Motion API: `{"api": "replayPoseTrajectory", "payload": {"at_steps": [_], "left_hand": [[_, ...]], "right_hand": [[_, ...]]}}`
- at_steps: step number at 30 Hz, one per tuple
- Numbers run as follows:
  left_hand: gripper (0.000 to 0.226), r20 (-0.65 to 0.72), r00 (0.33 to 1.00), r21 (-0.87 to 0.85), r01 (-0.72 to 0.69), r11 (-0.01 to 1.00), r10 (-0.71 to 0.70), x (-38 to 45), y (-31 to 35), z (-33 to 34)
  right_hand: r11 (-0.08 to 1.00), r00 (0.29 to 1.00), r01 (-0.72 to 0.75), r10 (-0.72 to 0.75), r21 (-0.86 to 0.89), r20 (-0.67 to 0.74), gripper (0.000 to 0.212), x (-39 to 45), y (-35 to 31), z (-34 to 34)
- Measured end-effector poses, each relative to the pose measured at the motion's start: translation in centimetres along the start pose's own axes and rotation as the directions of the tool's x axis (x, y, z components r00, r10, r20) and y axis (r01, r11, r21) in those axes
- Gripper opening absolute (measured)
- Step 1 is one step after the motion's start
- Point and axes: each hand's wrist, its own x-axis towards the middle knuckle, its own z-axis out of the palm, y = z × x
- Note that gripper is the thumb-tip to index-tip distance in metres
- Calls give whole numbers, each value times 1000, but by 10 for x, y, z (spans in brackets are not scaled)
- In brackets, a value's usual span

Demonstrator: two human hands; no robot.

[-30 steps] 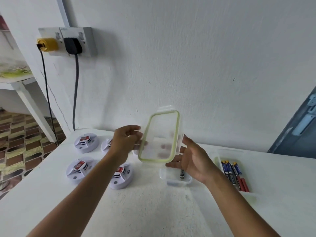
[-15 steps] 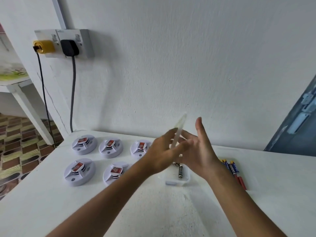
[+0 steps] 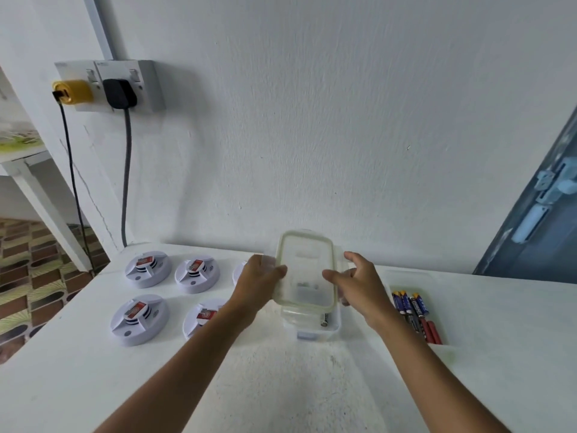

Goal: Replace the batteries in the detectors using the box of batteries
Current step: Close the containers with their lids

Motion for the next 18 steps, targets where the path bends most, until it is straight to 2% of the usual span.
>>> {"api": "replayPoseTrajectory", "payload": {"at_steps": [2,5,9,18], "left_hand": [[27,-47,999,327,4,945,12,6,-15,0],[47,-32,999,499,31,866,-18,10,-30,0],[52,-13,998,512,62,857,-65,10,-42,4],[62,-25,994,427,106,898,-105,14,-60,6]], "right_hand": [[996,1000,-10,10,-85,-10,72,2,10,1],[985,999,-36,39,-169,16,75,3,23,5],[972,999,-41,47,-230,18,75,8,38,8],[961,997,-53,66,-271,37,76,17,48,7]]}}
